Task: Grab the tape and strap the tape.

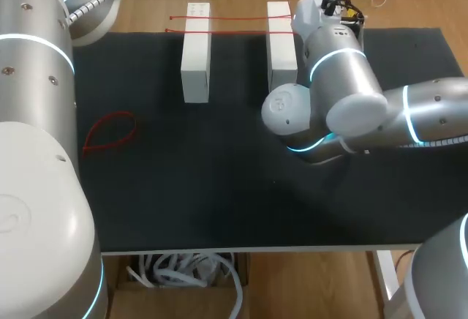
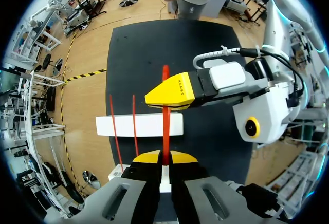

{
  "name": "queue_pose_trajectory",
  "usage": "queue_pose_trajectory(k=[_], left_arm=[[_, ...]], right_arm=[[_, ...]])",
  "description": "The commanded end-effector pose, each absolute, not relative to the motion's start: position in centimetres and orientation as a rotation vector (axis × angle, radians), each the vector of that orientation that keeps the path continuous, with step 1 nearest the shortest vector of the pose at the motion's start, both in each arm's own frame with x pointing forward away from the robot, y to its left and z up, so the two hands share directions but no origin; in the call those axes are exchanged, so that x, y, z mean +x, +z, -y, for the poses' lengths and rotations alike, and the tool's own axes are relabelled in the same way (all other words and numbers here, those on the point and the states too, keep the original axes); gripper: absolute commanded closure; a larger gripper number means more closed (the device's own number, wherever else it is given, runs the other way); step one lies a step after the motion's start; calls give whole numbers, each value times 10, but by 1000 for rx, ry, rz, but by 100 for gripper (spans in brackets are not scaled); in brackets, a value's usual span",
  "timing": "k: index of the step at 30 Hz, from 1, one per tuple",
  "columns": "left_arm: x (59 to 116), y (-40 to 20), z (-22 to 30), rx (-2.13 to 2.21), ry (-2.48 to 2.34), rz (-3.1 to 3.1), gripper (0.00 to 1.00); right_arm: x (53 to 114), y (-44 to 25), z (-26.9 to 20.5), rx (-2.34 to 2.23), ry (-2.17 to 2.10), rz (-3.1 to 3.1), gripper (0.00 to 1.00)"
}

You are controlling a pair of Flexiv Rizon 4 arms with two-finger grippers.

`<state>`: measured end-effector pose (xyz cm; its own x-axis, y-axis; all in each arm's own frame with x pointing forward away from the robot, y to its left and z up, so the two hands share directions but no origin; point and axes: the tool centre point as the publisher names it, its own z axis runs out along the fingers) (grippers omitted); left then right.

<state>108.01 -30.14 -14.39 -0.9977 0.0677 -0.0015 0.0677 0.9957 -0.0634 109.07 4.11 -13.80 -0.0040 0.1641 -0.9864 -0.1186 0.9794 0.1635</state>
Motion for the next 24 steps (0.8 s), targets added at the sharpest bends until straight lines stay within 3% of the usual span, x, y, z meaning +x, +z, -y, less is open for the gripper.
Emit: queue_pose_trajectory(k=[1,24], left_arm=[[1081,-143,301,-106,95,3136,100],[1081,-143,301,-106,95,3136,100]], right_arm=[[1090,-136,-44,39,215,-1561,100],[1092,-136,-42,31,167,-1550,100]])
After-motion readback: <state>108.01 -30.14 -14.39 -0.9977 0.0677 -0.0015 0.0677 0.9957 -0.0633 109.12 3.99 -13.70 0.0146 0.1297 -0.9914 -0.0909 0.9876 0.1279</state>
